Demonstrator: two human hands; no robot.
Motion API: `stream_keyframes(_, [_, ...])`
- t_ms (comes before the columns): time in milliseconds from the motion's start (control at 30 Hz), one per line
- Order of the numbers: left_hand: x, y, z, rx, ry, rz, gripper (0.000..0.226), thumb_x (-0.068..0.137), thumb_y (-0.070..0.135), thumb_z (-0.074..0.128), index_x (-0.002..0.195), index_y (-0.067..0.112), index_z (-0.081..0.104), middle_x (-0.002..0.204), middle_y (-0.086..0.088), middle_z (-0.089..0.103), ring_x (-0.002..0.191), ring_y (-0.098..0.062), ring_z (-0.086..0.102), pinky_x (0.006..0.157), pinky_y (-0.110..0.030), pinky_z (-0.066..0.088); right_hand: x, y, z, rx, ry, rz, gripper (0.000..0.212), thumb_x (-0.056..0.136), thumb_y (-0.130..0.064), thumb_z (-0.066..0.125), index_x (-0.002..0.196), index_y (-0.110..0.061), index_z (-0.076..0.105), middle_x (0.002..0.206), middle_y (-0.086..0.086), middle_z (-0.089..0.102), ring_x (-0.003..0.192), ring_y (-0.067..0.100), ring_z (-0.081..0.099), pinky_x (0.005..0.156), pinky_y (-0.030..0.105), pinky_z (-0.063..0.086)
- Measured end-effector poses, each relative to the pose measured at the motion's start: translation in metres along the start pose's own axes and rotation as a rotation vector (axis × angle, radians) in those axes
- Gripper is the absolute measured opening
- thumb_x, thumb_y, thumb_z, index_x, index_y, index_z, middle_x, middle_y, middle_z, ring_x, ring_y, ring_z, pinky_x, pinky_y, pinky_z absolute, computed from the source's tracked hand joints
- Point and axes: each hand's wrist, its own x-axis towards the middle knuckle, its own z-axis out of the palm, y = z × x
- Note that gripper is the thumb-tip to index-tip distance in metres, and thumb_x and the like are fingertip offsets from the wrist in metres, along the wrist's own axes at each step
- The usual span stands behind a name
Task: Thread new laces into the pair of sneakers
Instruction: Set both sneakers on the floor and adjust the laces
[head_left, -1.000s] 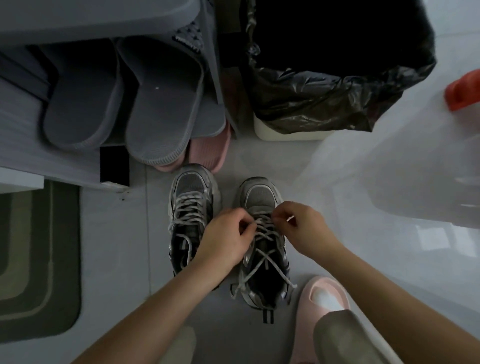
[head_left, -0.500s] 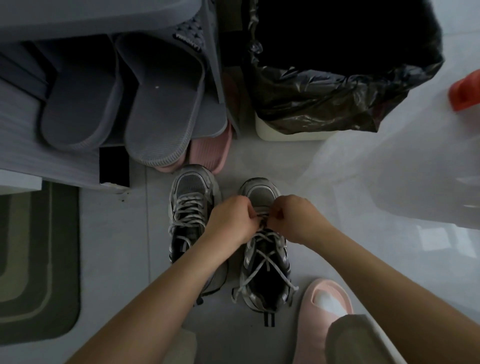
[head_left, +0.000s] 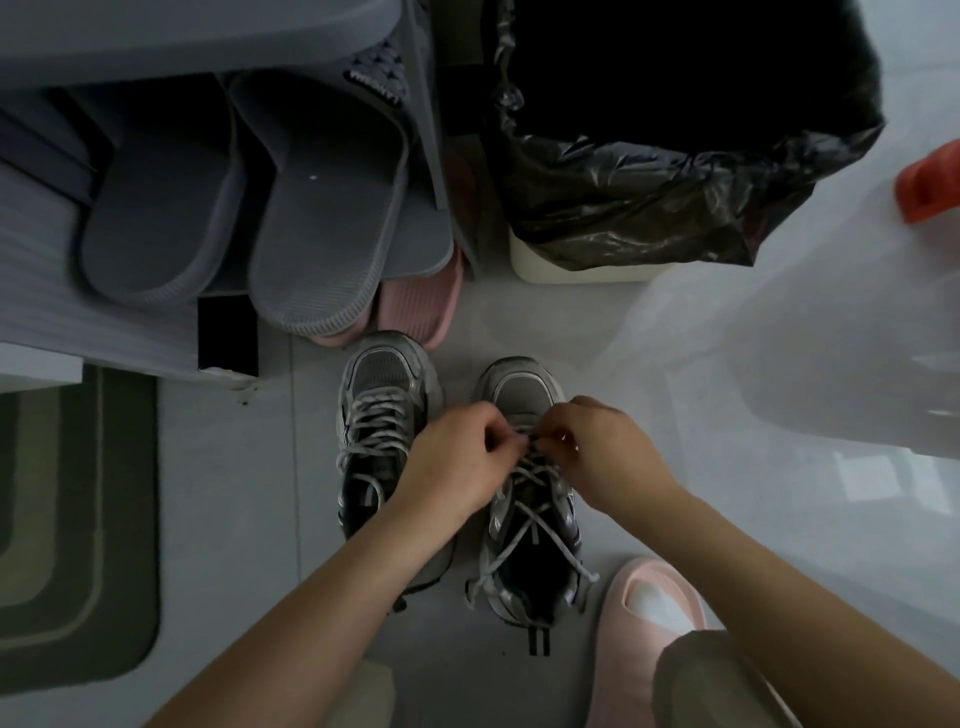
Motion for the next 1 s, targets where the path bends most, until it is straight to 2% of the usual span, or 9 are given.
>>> stream_keyframes(100, [0.000,0.001,0.001,0.076,-0.033,0.031,0.018,0.082,0.035,0.068,0.095,0.022,0.069,0.099,0.003,0.062,0.093,-0.017,0.060,0.077,-0.026,0.041,0.005,-0.007,-0.002,-0.144,-0.085,0.028,0.020,0.089,-0.025,0.053,0.104,-0.019,0.066,0.103,0.005,0.057,0.096,0.028,0.058,0.077,0.034,0.049])
stream_keyframes(233, [0.001,-0.006,-0.002,0.038,-0.027,-0.035,0.013,0.088,0.026,0.061,0.093,0.016,0.068,0.098,0.000,0.068,0.095,-0.020,0.062,0.080,-0.027,0.043,0.009,-0.008,-0.002,-0.211,-0.155,0.049,0.020,0.091,-0.023,0.049,0.098,-0.007,0.059,0.104,0.011,0.055,0.097,0.032,0.057,0.076,0.032,0.043])
stream_keyframes(367, [0.000,-0.009,0.002,0.010,-0.031,-0.082,0.011,0.090,0.022,0.057,0.090,0.013,0.064,0.098,-0.003,0.069,0.094,-0.022,0.063,0.080,-0.029,0.045,0.000,-0.001,0.002,-0.061,-0.129,0.072,0.019,0.095,-0.019,0.043,0.092,-0.003,0.053,0.095,0.015,0.056,0.089,0.034,0.055,0.072,0.032,0.035])
stream_keyframes(467, [-0.001,-0.011,0.005,-0.028,-0.033,-0.094,0.011,0.091,0.020,0.054,0.090,0.010,0.061,0.107,-0.006,0.068,0.098,-0.025,0.063,0.085,-0.033,0.047,-0.009,0.009,0.007,0.081,-0.065,0.130,0.016,0.094,-0.018,0.047,0.085,-0.006,0.052,0.081,0.007,0.053,0.076,0.027,0.050,0.062,0.027,0.027])
stream_keyframes(600, [-0.003,-0.014,0.004,-0.069,-0.044,-0.120,0.008,0.092,0.021,0.054,0.088,0.015,0.056,0.099,-0.007,0.069,0.087,-0.026,0.066,0.082,-0.038,0.051,-0.013,0.019,0.008,0.198,-0.026,0.196,0.016,0.094,-0.019,0.051,0.086,-0.006,0.056,0.072,0.002,0.057,0.069,0.023,0.050,0.054,0.022,0.028])
stream_keyframes(700, [-0.006,-0.010,-0.001,-0.073,-0.018,-0.025,0.006,0.091,0.022,0.057,0.095,0.018,0.056,0.090,0.000,0.063,0.081,-0.021,0.064,0.078,-0.033,0.050,-0.012,0.011,0.003,0.146,0.007,0.064,0.008,0.090,-0.023,0.059,0.089,-0.015,0.057,0.081,-0.001,0.055,0.072,0.019,0.051,0.062,0.018,0.037])
stream_keyframes(800, [-0.007,-0.003,-0.003,0.025,0.013,0.163,0.011,0.087,0.023,0.063,0.096,0.017,0.064,0.103,0.004,0.058,0.095,-0.017,0.060,0.082,-0.026,0.043,-0.008,-0.001,-0.002,-0.027,0.027,-0.101,0.013,0.085,-0.026,0.064,0.095,-0.018,0.067,0.101,0.004,0.058,0.092,0.027,0.057,0.077,0.036,0.048])
stream_keyframes(900, [-0.004,0.000,-0.003,0.136,-0.052,0.175,0.016,0.086,0.026,0.064,0.098,0.017,0.069,0.115,0.002,0.059,0.104,-0.019,0.059,0.088,-0.031,0.043,-0.003,-0.011,-0.004,-0.330,-0.032,-0.130,0.022,0.089,-0.028,0.055,0.107,-0.024,0.067,0.116,0.001,0.054,0.109,0.025,0.051,0.087,0.031,0.042])
stream_keyframes(1000, [0.001,0.002,-0.004,0.181,-0.087,0.182,0.012,0.085,0.026,0.064,0.093,0.018,0.068,0.106,-0.001,0.060,0.101,-0.023,0.059,0.082,-0.031,0.042,0.002,-0.013,-0.009,-0.421,-0.064,-0.132,0.024,0.090,-0.029,0.052,0.111,-0.027,0.064,0.118,-0.001,0.053,0.112,0.023,0.051,0.087,0.030,0.038])
